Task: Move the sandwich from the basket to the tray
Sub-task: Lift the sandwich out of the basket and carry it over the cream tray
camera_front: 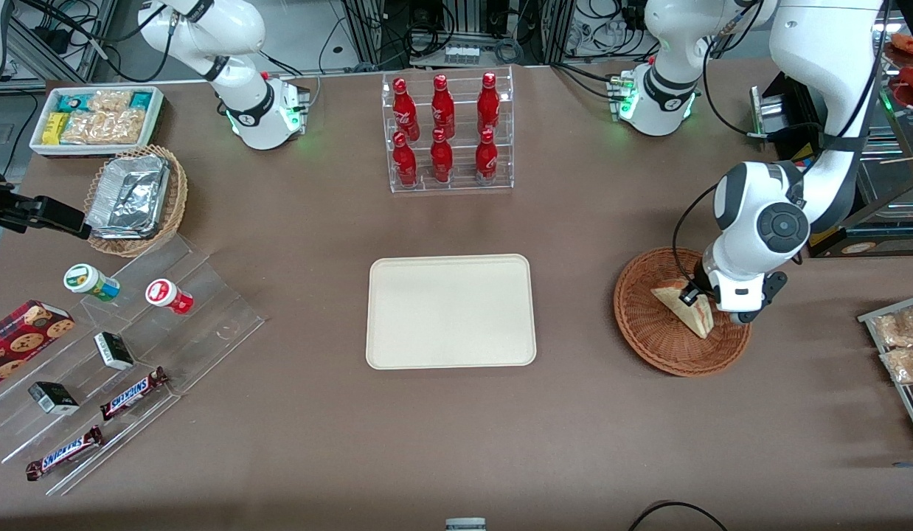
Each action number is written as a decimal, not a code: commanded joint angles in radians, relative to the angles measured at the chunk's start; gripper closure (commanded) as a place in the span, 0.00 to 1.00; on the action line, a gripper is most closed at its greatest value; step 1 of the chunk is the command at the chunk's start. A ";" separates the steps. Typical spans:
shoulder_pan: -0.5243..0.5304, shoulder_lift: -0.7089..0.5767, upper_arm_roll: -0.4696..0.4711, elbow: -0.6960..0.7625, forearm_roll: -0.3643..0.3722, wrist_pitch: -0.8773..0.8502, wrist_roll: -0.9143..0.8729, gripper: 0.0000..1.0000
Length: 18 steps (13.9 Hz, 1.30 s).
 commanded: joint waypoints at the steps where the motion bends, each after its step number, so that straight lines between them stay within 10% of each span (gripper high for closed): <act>1: -0.004 0.010 -0.003 0.029 0.034 -0.022 -0.035 1.00; 14: -0.339 0.023 -0.012 0.392 0.081 -0.451 -0.018 1.00; 18: -0.464 0.124 -0.032 0.521 -0.038 -0.408 0.077 1.00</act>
